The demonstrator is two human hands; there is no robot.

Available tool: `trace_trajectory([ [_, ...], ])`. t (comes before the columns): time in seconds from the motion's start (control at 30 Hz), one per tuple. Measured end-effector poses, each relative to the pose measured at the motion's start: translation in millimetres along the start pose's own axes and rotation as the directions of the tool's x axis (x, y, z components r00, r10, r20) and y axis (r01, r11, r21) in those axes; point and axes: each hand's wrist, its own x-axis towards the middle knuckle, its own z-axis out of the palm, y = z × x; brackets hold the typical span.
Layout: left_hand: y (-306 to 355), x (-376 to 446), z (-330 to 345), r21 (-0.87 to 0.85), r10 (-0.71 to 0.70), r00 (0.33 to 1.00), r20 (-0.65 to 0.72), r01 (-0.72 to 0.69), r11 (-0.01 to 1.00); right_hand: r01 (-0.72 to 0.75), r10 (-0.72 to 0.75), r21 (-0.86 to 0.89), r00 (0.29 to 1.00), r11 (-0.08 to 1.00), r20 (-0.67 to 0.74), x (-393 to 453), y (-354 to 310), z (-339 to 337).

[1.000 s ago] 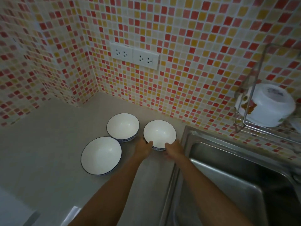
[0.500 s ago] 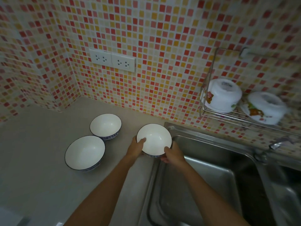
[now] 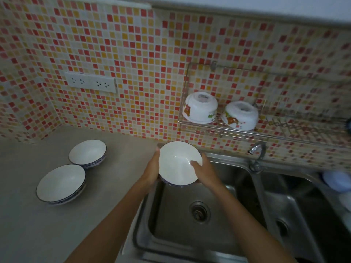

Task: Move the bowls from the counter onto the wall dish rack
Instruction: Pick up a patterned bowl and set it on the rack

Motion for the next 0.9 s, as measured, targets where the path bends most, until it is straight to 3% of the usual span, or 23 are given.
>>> trace_trajectory([
  [0.1,12.0,-9.2,28.3,0.006,0.116,0.990,0.078,-0.117,0.993,0.044,-0.046,-0.034,0.997,0.998,-0.059,-5.0,-6.4,-30.2],
  [0.2,26.2,-9.5,49.7,0.025,0.276,0.952,0.131,-0.281,0.959,0.198,-0.194,0.028,0.976,0.980,-0.103,-13.7,-14.8,-61.5],
  [0.3,40.9,-6.8,70.5,0.054,0.342,0.934,0.106,-0.348,0.936,0.335,-0.301,0.068,0.905,0.940,-0.302,-12.4,-22.9,-96.2],
  [0.4,65.8,-8.0,92.9,0.027,0.377,0.915,0.144,-0.384,0.923,0.381,-0.347,-0.035,0.795,0.924,-0.498,5.5,-20.7,-130.9],
  [0.53,98.1,-8.0,123.7,0.016,0.404,0.898,0.171,-0.413,0.911,0.344,-0.404,-0.217,0.702,0.913,-0.586,39.2,-7.6,-175.7],
  [0.7,128.8,4.6,162.0,0.122,0.485,0.869,0.101,-0.495,0.860,0.035,-0.363,-0.582,0.812,0.813,-0.458,70.3,16.9,-199.2],
  [0.9,160.1,28.9,202.9,0.216,0.581,0.799,0.153,-0.601,0.770,-0.082,-0.399,-0.749,0.806,0.658,-0.438,80.1,27.5,-190.4],
])
